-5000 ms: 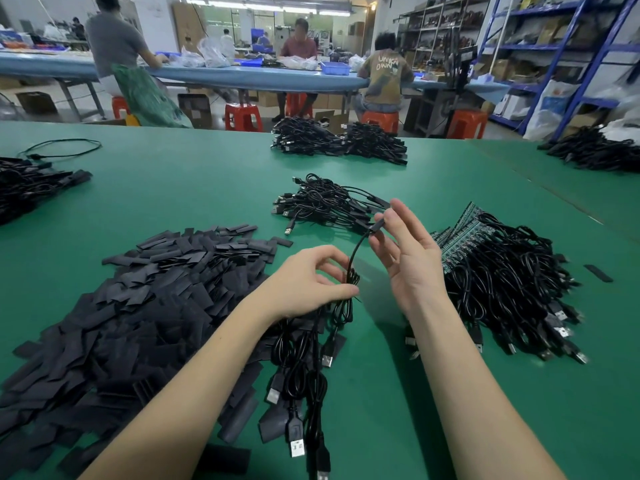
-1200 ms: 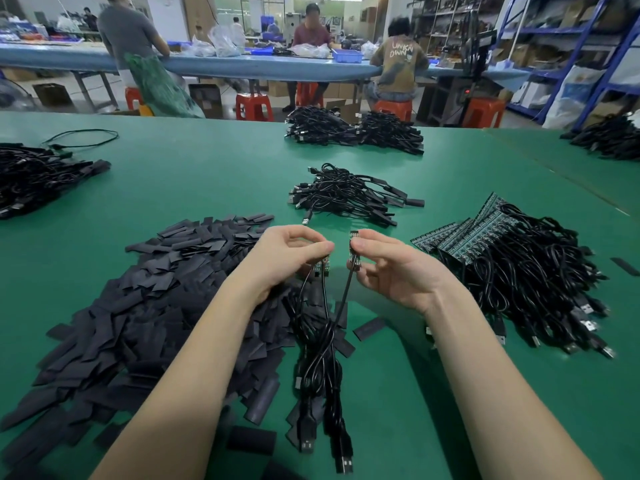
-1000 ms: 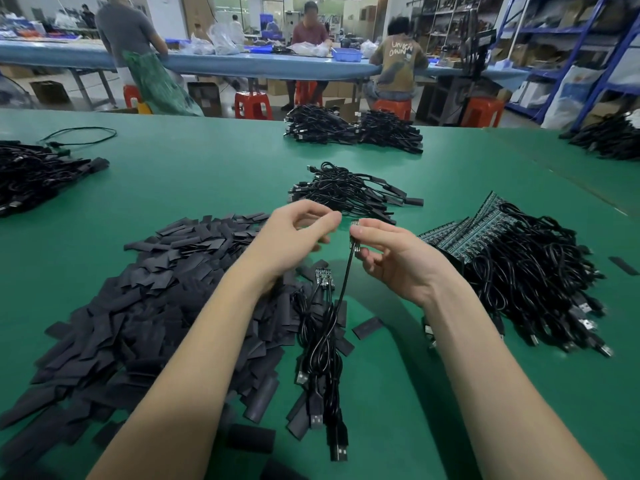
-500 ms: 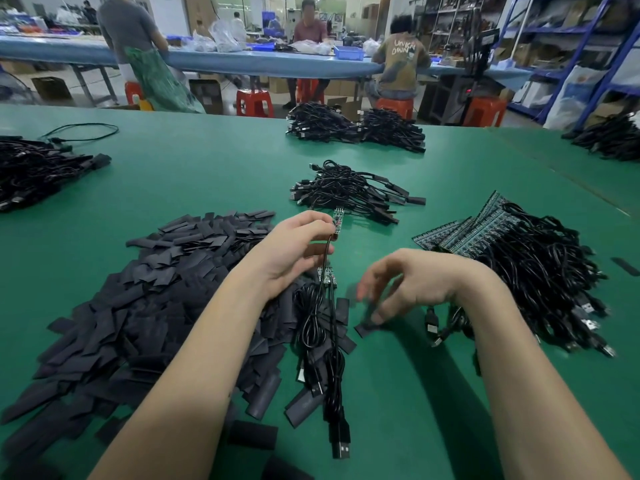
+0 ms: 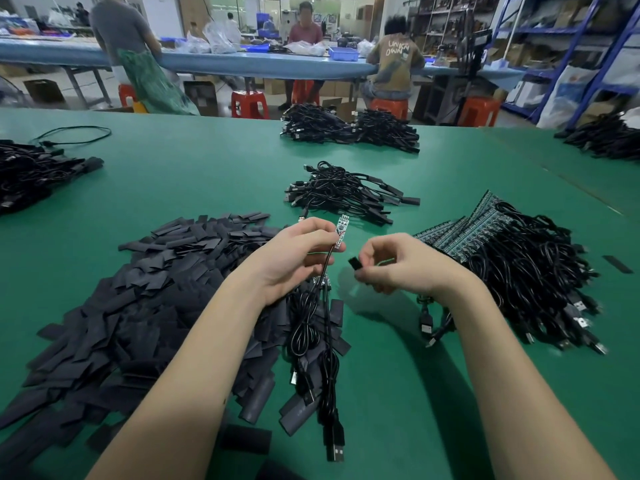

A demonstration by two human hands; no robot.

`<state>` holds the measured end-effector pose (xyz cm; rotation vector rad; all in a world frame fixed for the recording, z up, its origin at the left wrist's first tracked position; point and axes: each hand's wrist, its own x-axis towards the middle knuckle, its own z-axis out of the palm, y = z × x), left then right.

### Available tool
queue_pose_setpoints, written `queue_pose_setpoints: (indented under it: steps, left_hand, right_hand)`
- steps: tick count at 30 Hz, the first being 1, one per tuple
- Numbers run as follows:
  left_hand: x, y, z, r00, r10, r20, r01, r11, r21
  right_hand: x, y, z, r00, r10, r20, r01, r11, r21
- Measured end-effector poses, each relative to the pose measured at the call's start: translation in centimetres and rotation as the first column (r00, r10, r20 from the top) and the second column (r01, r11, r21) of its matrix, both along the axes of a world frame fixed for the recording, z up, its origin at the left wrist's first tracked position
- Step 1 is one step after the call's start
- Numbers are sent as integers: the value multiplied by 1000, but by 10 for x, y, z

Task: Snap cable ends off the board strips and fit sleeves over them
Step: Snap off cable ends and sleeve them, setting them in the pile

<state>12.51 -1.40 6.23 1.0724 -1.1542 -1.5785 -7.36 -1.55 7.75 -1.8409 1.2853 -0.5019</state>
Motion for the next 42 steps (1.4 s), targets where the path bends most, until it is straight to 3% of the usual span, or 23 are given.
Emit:
queue_pose_setpoints:
  steps: [3, 6, 9, 17, 21, 24, 28, 32, 42]
  left_hand:
    - [1, 2, 1, 995, -38, -94, 41, 999, 33]
    - [2, 5, 2, 984, -82, -160, 92, 994, 57]
    - [1, 4, 2, 982, -93, -162, 103, 993, 55]
    - [3, 5, 1, 982, -127, -137, 131, 991, 20]
    - [2, 5, 0, 984, -127, -127, 130, 991, 19]
    - [3, 5, 1, 984, -130, -126, 133, 991, 20]
    - [3, 4, 1, 987, -117, -114, 121, 992, 31]
    - [2, 5, 1, 988, -111, -111, 116, 993, 37]
    - [3, 3, 0, 990, -96, -105, 100, 994, 33]
  right_hand:
    - [-3, -1, -2, 918, -87, 388, 59, 995, 86]
    - [-5, -1, -2, 827, -126, 548, 49, 987, 154]
    - [-3, -2, -2, 817, -163, 553, 91, 984, 155]
    - [3, -1, -7, 917, -130, 378, 138, 990, 6]
    - [3, -2, -8, 911, -121, 395, 133, 991, -2]
    - [4, -4, -8, 842, -162, 515, 156, 986, 55]
    - [-1, -5, -8, 623, -228, 748, 133, 973, 186]
    - [-4, -6, -7, 473, -260, 842, 100, 965, 242]
    - [1, -6, -9, 466, -273, 842, 77, 960, 268]
